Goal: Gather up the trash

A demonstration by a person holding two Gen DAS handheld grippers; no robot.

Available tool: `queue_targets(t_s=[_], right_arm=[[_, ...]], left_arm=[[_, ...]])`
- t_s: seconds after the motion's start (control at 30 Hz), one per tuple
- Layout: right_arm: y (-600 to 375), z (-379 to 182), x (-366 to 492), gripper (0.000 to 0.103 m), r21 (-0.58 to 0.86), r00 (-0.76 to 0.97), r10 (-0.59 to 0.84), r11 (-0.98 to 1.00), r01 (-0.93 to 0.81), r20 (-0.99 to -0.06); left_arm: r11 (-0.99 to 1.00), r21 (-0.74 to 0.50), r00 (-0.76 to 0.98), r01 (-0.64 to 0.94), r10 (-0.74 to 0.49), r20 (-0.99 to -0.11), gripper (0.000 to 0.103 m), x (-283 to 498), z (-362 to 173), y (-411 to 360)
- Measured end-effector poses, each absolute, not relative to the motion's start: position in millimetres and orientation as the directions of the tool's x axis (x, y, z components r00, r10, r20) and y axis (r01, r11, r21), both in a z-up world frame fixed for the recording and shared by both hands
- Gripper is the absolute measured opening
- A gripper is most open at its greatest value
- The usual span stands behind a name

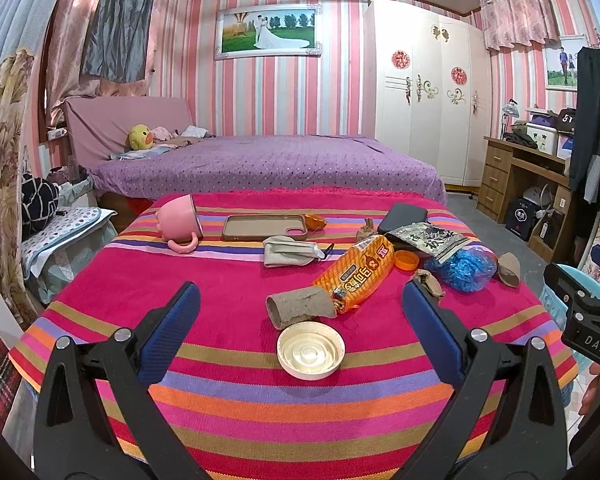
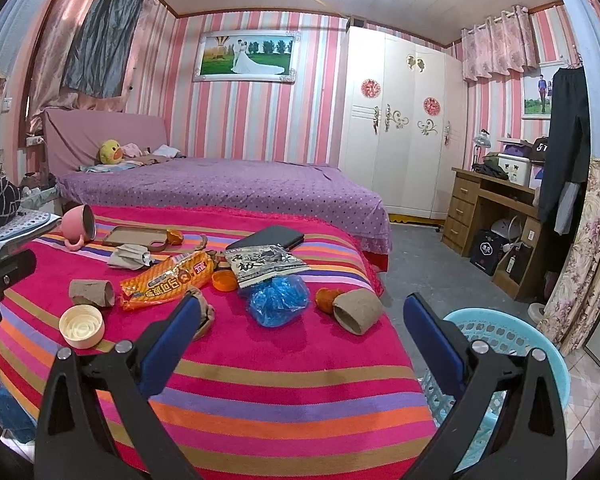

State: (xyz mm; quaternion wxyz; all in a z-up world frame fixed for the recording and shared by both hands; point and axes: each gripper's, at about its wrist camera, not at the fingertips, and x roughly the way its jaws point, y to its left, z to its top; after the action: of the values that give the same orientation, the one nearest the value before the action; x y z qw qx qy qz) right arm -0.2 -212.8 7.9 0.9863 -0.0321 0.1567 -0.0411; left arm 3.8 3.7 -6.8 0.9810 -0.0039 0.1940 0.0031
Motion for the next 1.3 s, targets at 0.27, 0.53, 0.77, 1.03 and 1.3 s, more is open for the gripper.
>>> queue_targets(t_s=[0.27,0.53,0.77,1.03,1.3], right_arm=[[-212.5,7.8,0.2,0.099,-0.072,0.947,-0.091,0.995,0.072,-0.307],[-212.3,7.4,2.7,0.099,-0.066,0.946,-0.096,0.995,0.079,-0.309],[-212.8,7.4,3.0,0.099,-0.066,0.946,-0.097,0.995,0.081,-0.309],[-219.2,6.2,5.0,0.099,-0.056,0.947,-0.113,0.993,0.101,-0.3],[-230.4,3.8,10.5,0.099,-0.031,0.943,-0.126,0.992,0.122,-0.309]], left_arm=[[1.0,-0.007,0.923,-0.009,0.006,-0.385,0.098,3.9,-7.9,3.9],[1.0,-0.008,0.919,-0.008,0.005,-0.394,0.098,6.3,-8.7,3.2],[1.0,-0.011,0.915,-0.015,0.01,-0.403,0.098,8.4,-10.3,6.1],[1.0,-0.003,0.909,-0.012,0.01,-0.418,0.098,9.6,-15.4,9.2],[1.0,-0.008,0.875,-0.012,0.007,-0.484,0.097,23.5,-35.0,14.0]])
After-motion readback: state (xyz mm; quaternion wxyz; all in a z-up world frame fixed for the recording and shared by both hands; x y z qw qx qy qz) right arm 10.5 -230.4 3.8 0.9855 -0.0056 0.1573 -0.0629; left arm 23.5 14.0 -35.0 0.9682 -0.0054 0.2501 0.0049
